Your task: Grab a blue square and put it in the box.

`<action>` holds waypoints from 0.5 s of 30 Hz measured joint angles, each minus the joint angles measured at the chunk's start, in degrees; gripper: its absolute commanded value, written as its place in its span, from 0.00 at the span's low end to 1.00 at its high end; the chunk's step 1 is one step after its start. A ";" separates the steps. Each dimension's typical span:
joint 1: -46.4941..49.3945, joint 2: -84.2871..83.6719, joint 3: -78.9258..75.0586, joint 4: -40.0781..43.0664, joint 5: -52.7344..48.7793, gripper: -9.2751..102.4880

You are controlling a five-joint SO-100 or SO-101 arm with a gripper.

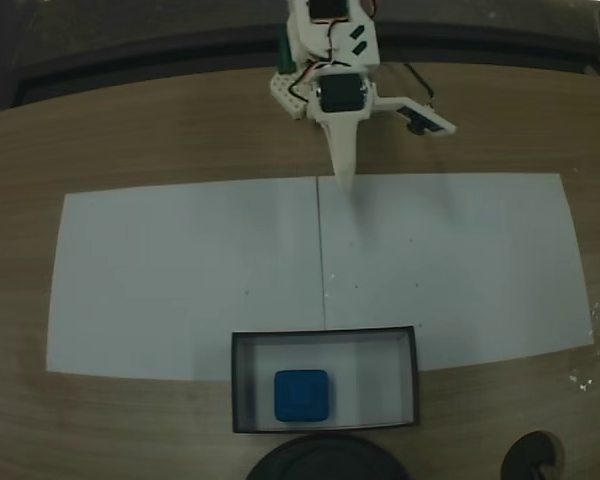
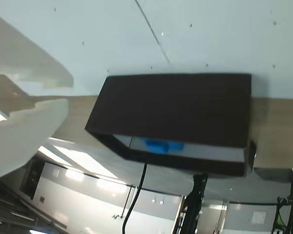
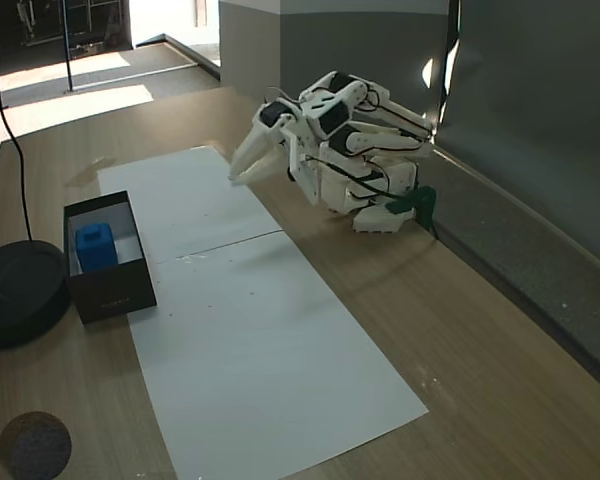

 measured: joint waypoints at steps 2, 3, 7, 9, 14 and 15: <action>0.00 0.00 4.48 -0.09 0.00 0.08; 0.00 0.00 6.33 -0.09 0.00 0.08; 0.26 0.00 7.03 2.29 0.00 0.08; -0.97 0.00 6.77 6.15 0.00 0.08; -3.60 0.00 4.31 18.63 0.00 0.08; -3.87 0.00 4.22 18.72 0.00 0.08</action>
